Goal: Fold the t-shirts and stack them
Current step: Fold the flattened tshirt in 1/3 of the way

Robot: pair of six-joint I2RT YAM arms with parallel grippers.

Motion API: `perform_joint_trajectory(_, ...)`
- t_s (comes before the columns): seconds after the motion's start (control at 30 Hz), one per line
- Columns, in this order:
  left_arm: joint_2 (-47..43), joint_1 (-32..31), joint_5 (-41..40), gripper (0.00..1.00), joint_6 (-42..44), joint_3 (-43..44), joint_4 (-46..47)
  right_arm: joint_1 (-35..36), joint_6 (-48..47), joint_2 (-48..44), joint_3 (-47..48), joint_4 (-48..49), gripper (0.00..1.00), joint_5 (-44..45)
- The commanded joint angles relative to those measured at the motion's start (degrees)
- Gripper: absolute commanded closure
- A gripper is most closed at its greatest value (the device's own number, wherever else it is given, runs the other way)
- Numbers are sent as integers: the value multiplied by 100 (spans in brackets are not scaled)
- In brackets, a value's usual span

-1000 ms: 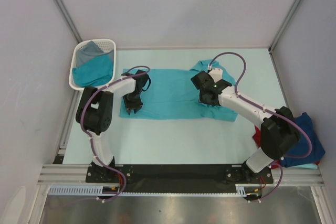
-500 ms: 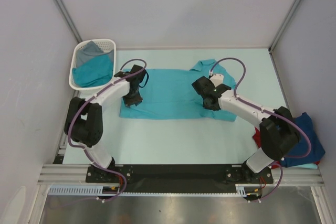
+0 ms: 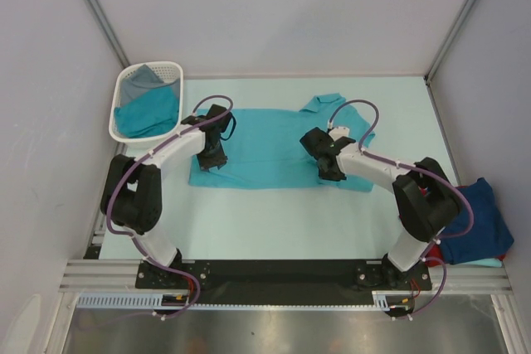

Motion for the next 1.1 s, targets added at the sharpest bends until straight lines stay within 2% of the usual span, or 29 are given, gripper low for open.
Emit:
perform_joint_trajectory(0.0, -224, -30, 44, 61, 178, 29, 86, -83, 69, 247, 262, 193, 100, 2)
perform_joint_trajectory(0.43, -40, -30, 264, 61, 178, -181, 244, -276, -89, 870, 921, 211, 100, 89)
perform_joint_trajectory(0.83, 364, -30, 528, 62, 178, -225, 314, -548, -230, 1135, 957, 360, 100, 90)
perform_joint_trajectory(1.07, 453, -30, 554, 62, 160, -287, 349, -733, -300, 1328, 1379, 343, 100, 72)
